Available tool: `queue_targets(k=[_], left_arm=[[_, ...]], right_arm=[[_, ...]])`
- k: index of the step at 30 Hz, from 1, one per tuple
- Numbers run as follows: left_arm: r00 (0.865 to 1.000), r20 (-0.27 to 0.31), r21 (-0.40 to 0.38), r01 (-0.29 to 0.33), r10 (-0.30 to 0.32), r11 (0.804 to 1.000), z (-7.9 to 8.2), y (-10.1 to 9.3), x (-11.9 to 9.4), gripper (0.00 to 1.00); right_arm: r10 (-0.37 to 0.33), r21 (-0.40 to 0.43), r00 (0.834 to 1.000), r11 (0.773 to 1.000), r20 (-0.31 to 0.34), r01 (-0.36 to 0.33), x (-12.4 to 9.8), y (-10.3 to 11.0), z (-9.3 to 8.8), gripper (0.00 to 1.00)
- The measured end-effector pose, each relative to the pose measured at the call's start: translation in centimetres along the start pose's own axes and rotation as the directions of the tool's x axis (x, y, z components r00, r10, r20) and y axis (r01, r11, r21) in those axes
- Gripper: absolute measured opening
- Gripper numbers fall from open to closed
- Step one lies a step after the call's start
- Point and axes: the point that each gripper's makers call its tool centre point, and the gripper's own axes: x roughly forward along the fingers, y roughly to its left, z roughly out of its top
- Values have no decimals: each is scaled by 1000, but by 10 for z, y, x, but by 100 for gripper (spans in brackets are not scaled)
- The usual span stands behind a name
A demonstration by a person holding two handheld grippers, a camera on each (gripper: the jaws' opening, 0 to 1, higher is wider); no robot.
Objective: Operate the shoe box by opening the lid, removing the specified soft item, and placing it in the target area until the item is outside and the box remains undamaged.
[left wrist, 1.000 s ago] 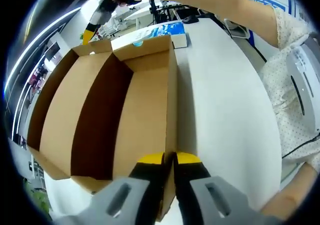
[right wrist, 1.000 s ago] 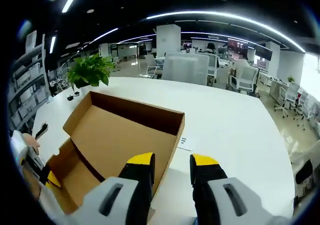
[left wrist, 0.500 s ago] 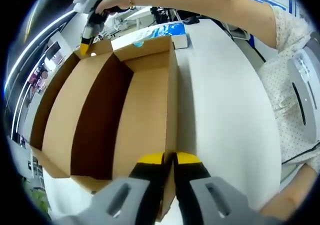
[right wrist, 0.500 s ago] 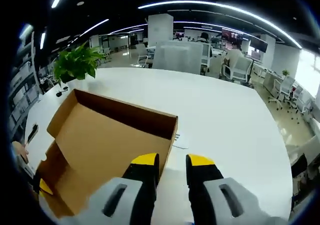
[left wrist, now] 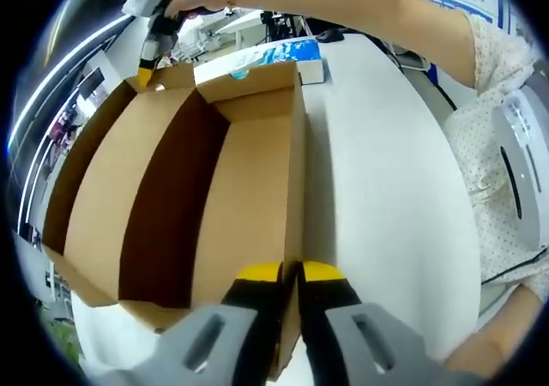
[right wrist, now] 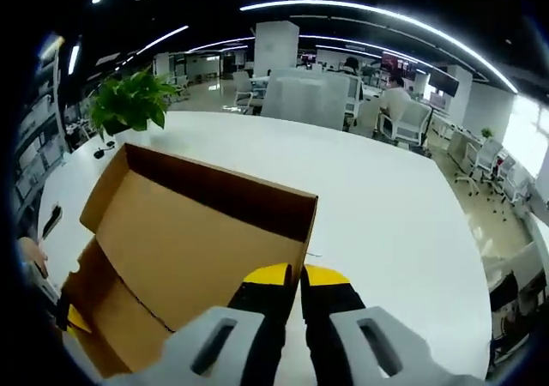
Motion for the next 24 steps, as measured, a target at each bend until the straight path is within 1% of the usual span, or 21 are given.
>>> queue_targets(k=[5,11,16,18,20,22,24], left_arm=[[1000,-1,-6,7,-7,1000,0,0,1,6],[1000,2,-28,16,-16,999,1,2,3,6],[1000,-1,-35,26,-26,999,0,2,6,6],[1000,-3,-34,23,-23,999,0,3,6,6],[1000,-6,-37,20,-20,999,0,3,6,7],[1000,-11,-29,6,-7,1000,0,5,5,8],[999,-31,-39,-9,8,999,-2,6,5,11]], right_arm=[[0,-18,998,1000,67,1,-24,2,3,3],[4,-51,990,999,139,3,-47,6,7,3],[9,-102,975,995,220,14,-74,13,3,3],[12,-116,962,993,271,21,-85,16,2,3],[4,-126,953,991,304,36,-92,18,-1,3],[3,-125,947,991,320,39,-96,19,-6,3],[-2,-120,943,992,333,45,-97,17,-8,3]])
